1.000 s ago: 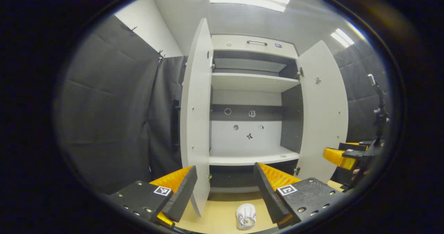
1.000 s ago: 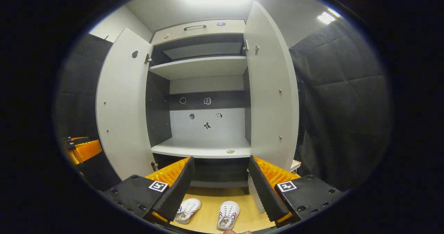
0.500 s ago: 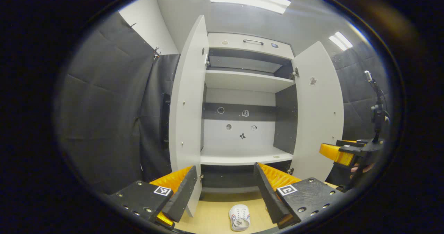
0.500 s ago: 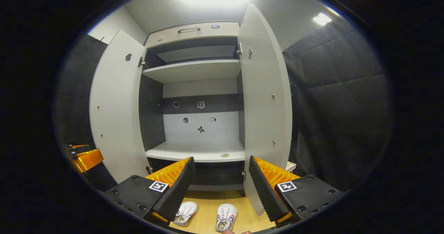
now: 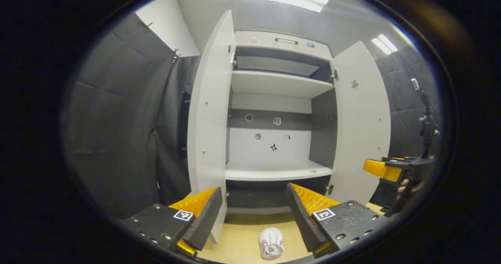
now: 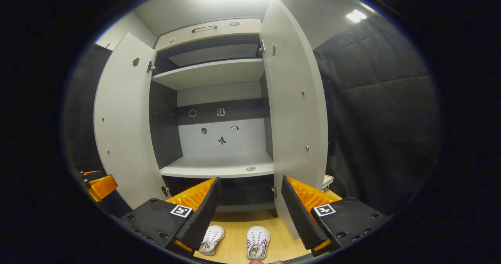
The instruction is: Grab one shoe with the right hand and put it into the shoe cabinet, grab the other shoe with the left hand and put it into the shoe cabinet; then close the right door with the right hand and the left door with the left hand.
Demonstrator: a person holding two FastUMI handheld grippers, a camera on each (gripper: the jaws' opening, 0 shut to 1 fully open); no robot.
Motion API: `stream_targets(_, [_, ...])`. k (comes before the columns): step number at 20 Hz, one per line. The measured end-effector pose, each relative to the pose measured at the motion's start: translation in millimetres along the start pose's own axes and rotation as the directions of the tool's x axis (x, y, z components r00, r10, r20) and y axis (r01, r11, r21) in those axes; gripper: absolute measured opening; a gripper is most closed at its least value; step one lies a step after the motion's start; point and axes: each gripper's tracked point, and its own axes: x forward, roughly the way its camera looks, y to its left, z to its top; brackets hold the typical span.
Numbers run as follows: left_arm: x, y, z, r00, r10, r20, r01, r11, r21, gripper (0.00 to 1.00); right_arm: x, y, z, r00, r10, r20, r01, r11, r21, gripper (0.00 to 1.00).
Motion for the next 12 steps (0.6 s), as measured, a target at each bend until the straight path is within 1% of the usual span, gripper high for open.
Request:
stream_targets(3, [4.8, -1.9, -0.5, 1.000, -0.010, -0.002, 0.010, 1.000, 0.010, 0.89, 11.2, 6.9, -0.1, 1.000, 0.017, -0.007, -0.017, 1.000, 0.002, 0.96])
stream_targets(4, [5.1, -2.0, -2.1, 1.000, -0.013, -0.004, 0.013, 1.000, 0.012, 0.94, 16.0, 10.6, -0.4, 1.000, 0.023, -0.014, -0.023, 1.000, 0.000, 0.96])
stream_targets(5, [5.6, -2.4, -1.8, 1.000, -0.017, -0.006, 0.017, 1.000, 0.012, 0.89, 20.1, 13.1, -2.9, 0.999, 0.029, -0.024, -0.030, 1.000, -0.004, 0.96])
stream_targets(6, [8.1, -3.1, -3.0, 1.000, -0.021, -0.008, 0.021, 1.000, 0.011, 0.89, 23.6, 16.0, -5.5, 0.999, 0.035, -0.035, -0.035, 0.999, -0.008, 1.00])
stream_targets(7, [8.0, -4.5, -5.1, 1.000, -0.028, -0.011, 0.029, 1.000, 0.011, 0.89, 27.3, 18.9, -9.3, 0.998, 0.038, -0.050, -0.039, 0.999, -0.008, 0.97])
stream_targets(8, [7.6, -5.7, -8.1, 0.999, -0.035, -0.016, 0.035, 0.999, 0.012, 0.89, 31.1, 23.3, -13.9, 0.996, 0.048, -0.070, -0.048, 0.999, 0.000, 0.97])
stream_targets(9, [7.2, -6.2, -12.3, 0.999, -0.040, -0.025, 0.040, 0.999, 0.013, 0.94, 34.0, 29.4, -22.4, 0.993, 0.067, -0.101, -0.065, 0.998, 0.015, 0.92])
stream_targets(10, [6.8, -7.9, -17.3, 0.998, -0.045, -0.035, 0.045, 0.999, 0.013, 0.94, 37.0, 34.2, -31.1, 0.987, 0.081, -0.137, -0.078, 0.997, 0.029, 0.96])
stream_targets(12, [6.6, -10.0, -25.5, 0.998, -0.048, -0.049, 0.048, 0.999, 0.007, 0.94, 43.0, 38.0, -54.1, 0.972, 0.087, -0.219, -0.078, 0.996, 0.046, 0.97])
